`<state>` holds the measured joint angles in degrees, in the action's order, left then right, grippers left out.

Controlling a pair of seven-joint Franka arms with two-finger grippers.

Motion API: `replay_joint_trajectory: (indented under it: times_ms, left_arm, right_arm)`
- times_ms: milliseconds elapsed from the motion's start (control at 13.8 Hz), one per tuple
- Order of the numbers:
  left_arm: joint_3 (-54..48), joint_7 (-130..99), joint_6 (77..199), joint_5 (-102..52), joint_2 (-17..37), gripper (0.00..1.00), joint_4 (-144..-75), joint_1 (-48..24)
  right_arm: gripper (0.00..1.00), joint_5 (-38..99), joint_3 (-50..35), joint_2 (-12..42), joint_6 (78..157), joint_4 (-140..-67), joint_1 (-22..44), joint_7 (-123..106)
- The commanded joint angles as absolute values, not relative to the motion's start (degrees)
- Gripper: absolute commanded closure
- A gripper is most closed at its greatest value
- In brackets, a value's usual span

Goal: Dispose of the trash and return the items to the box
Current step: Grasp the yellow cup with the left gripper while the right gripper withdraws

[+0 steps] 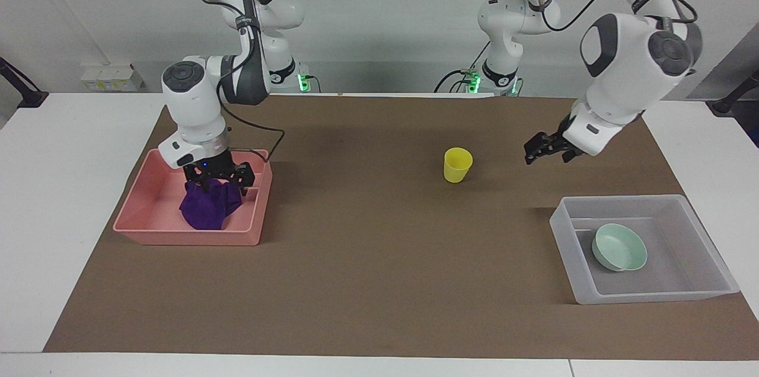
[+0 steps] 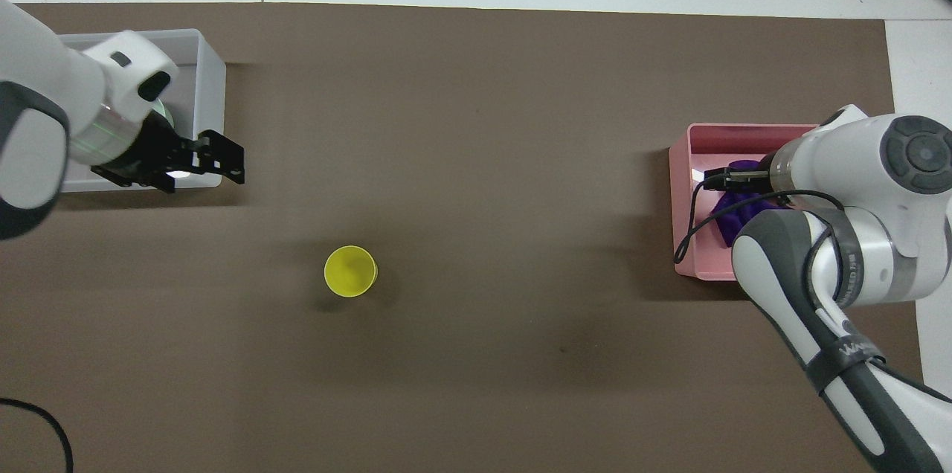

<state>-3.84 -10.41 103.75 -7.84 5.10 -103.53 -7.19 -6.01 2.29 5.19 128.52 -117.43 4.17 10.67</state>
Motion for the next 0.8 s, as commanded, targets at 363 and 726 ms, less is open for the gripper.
replay_joint_trajectory:
  times_ms: [363, 726]
  left_arm:
    - [-2.9, -13.2, 126.3, -9.1, -3.2, 0.0, -131.5, -20.0]
    - [-2.8, -13.7, 131.4, -9.1, 1.7, 0.67, -132.2, -20.8]
  right_arm:
    - [0.0, -2.4, 1.8, -2.7, 99.7, -99.3, 3.6, 10.9]
    - [0.0, -0.2, 4.2, -3.7, 87.9, -90.3, 3.0, 8.1]
